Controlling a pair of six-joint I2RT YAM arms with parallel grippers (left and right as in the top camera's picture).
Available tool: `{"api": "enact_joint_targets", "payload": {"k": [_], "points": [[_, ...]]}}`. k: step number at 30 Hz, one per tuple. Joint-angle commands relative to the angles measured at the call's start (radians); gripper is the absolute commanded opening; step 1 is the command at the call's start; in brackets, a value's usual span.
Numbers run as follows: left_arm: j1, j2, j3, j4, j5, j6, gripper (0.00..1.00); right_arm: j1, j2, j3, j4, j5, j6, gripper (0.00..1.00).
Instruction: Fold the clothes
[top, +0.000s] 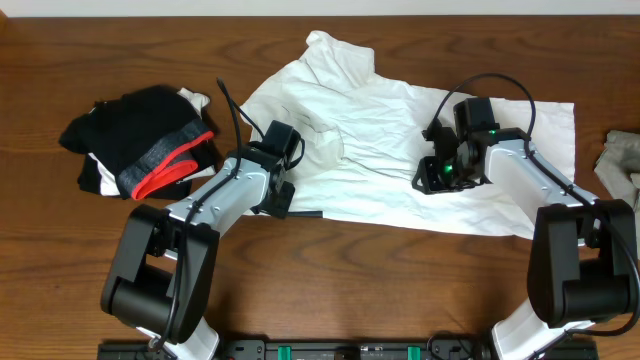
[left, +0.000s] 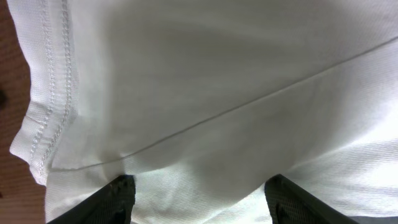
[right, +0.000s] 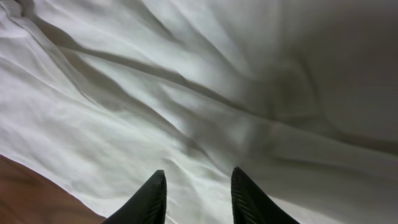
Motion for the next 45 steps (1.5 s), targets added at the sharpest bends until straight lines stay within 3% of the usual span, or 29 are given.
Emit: {"api": "enact_joint_targets", "payload": {"k": [1, 18, 21, 31, 35, 45], "points": [[0.006, 0.011, -0.008, 0.002, -0.008, 0.002, 0.69, 0.008, -0.016, 0.002, 0.007, -0.016, -0.077, 0.31], [0.006, 0.011, -0.008, 0.004, -0.008, 0.002, 0.69, 0.133, -0.014, 0.000, 0.063, 0.210, -0.119, 0.22], [0.006, 0.011, -0.008, 0.004, -0.008, 0.002, 0.69, 0.133, -0.013, -0.003, 0.067, 0.211, -0.119, 0.30], [0.006, 0.011, -0.008, 0.004, -0.008, 0.002, 0.69, 0.134, -0.013, -0.027, 0.091, 0.206, -0.118, 0.22], [0.006, 0.011, -0.008, 0.004, -0.008, 0.002, 0.69, 0.135, -0.013, -0.027, 0.083, 0.172, -0.119, 0.28], [0.006, 0.011, -0.008, 0.004, -0.008, 0.002, 0.69, 0.141, 0.002, -0.029, 0.099, 0.171, -0.119, 0.26]]}}
